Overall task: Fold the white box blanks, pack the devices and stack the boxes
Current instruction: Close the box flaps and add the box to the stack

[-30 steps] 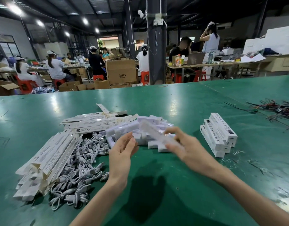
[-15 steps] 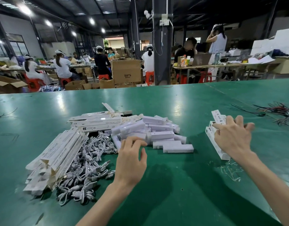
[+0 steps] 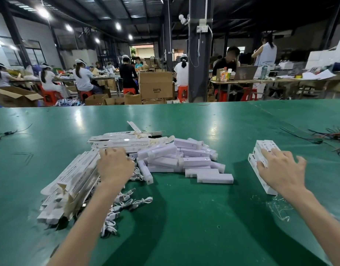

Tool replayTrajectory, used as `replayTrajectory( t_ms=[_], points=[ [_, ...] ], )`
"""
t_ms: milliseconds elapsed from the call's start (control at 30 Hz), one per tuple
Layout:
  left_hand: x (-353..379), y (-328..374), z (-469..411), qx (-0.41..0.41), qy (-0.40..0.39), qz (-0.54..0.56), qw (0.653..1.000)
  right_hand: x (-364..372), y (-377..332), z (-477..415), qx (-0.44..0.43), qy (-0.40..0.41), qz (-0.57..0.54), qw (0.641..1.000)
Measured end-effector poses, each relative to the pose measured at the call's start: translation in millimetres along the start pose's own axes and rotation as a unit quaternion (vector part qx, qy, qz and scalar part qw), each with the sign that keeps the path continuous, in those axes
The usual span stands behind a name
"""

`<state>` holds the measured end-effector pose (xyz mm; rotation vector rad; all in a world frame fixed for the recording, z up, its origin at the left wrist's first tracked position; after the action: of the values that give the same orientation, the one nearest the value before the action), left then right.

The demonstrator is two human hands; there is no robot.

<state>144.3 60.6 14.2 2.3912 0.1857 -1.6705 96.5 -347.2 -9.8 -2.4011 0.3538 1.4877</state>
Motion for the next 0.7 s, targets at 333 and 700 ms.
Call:
replayTrajectory(
  t_ms=[333,700],
  points=[
    [9,-45,-23,-0.052,-0.097,-0.146,0.983,-8,-31,16,-0.109,0.203,-0.159,0.96],
    [-52,-23,-27,-0.008,0.072,-0.058,0.996,-14,-96,66,-0.283,0.217,-0.28,0.891]
  ],
)
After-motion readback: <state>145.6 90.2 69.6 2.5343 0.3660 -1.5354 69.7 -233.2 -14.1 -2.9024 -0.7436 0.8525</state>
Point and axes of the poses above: each hand's wrist, its own z-axis away from the middle knuckle, its own x-axis out of the palm, y = z × x, the point moved 3 cm from there along -z, towards the middle knuckle, and after that the axes turned 8 degrees about -z, right-handed, at the moved point
